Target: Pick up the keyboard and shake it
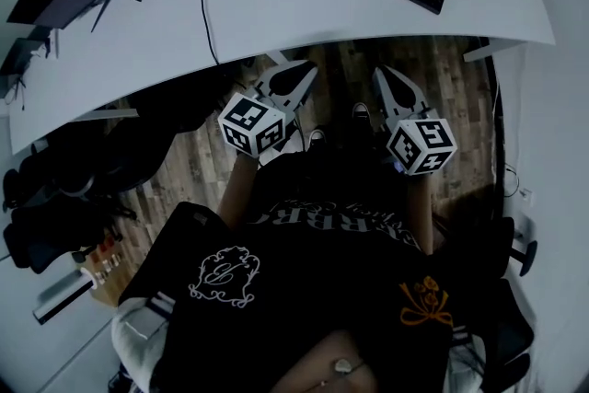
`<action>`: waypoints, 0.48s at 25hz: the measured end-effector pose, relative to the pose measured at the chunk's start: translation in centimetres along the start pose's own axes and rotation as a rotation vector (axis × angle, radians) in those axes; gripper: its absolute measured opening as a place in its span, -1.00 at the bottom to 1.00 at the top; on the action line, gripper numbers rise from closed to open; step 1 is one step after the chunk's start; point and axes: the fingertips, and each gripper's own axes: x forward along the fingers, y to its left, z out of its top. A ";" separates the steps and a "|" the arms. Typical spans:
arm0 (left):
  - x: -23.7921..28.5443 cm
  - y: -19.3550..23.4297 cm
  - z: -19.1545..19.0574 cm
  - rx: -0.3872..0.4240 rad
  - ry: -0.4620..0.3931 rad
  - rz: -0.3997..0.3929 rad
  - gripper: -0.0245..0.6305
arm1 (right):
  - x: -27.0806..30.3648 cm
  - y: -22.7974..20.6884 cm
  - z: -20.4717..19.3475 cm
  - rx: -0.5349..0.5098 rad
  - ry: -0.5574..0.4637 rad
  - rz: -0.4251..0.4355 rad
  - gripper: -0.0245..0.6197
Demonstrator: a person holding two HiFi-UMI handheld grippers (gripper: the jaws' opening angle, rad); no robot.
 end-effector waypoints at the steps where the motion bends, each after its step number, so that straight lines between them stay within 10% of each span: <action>1: -0.3 -0.2 0.0 0.003 -0.001 -0.010 -0.81 | -0.3 0.4 0.0 -0.007 -0.007 -0.003 -0.88; 12: -1.8 -2.9 -0.4 0.021 -0.025 -0.097 -0.81 | -2.4 3.9 -0.8 -0.085 -0.035 -0.015 -0.89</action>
